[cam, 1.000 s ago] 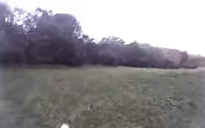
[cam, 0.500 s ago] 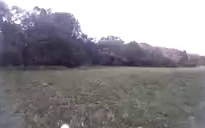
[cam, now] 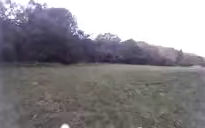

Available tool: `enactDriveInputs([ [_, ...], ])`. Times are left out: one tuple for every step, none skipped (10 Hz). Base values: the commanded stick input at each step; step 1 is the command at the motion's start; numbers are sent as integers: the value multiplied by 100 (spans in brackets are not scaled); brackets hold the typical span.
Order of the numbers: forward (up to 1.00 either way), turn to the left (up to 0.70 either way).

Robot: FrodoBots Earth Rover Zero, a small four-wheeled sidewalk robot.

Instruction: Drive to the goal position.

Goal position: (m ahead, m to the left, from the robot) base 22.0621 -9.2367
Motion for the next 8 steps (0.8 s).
enactDriveInputs([
  [70, -35],
  [70, -35],
  [70, -35],
  [70, -35],
  [70, -35],
  [70, -33],
  [70, -29],
  [70, -1],
])
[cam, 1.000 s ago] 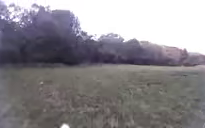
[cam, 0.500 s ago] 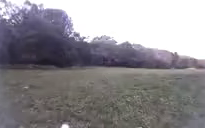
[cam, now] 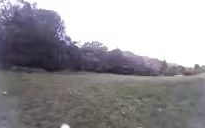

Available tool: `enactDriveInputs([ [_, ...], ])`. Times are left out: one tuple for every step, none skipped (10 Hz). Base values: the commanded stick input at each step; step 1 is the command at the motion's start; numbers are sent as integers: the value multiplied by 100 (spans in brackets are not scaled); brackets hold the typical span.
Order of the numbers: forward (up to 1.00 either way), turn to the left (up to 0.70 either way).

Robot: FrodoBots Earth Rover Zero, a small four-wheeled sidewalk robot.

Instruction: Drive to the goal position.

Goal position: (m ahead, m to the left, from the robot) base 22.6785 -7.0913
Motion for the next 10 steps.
enactDriveInputs([
  [70, 0],
  [70, 0],
  [70, -2],
  [70, -32],
  [70, -34],
  [70, -35],
  [70, -34],
  [70, -12],
  [70, 0],
  [70, 0],
])
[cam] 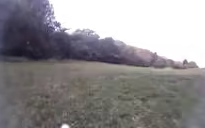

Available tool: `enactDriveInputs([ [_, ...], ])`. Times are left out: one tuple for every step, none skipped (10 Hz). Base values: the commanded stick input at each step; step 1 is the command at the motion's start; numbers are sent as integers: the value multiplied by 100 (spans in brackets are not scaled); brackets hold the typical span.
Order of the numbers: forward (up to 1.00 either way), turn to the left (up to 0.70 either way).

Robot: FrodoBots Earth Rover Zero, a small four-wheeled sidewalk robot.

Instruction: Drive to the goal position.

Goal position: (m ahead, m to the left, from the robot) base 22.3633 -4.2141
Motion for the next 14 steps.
enactDriveInputs([
  [70, 0],
  [70, -2],
  [70, -9],
  [70, -35],
  [70, -35],
  [70, -35],
  [70, -3],
  [70, 0],
  [70, 0],
  [70, 0],
  [70, -14],
  [70, -28],
  [70, -35],
  [70, -34],
])
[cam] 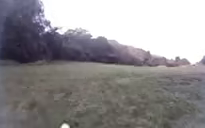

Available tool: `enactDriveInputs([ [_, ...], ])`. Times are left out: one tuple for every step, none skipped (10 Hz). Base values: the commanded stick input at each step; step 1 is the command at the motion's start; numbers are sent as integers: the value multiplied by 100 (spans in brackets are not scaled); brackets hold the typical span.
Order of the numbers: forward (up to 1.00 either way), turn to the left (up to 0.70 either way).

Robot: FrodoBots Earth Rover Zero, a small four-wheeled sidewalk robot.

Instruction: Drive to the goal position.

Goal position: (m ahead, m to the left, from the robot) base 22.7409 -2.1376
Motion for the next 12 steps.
enactDriveInputs([
  [70, -10],
  [70, 0],
  [70, 0],
  [70, 0],
  [70, -1],
  [70, -2],
  [70, -35],
  [70, -33],
  [70, -10],
  [70, 0],
  [70, 0],
  [70, 0],
])
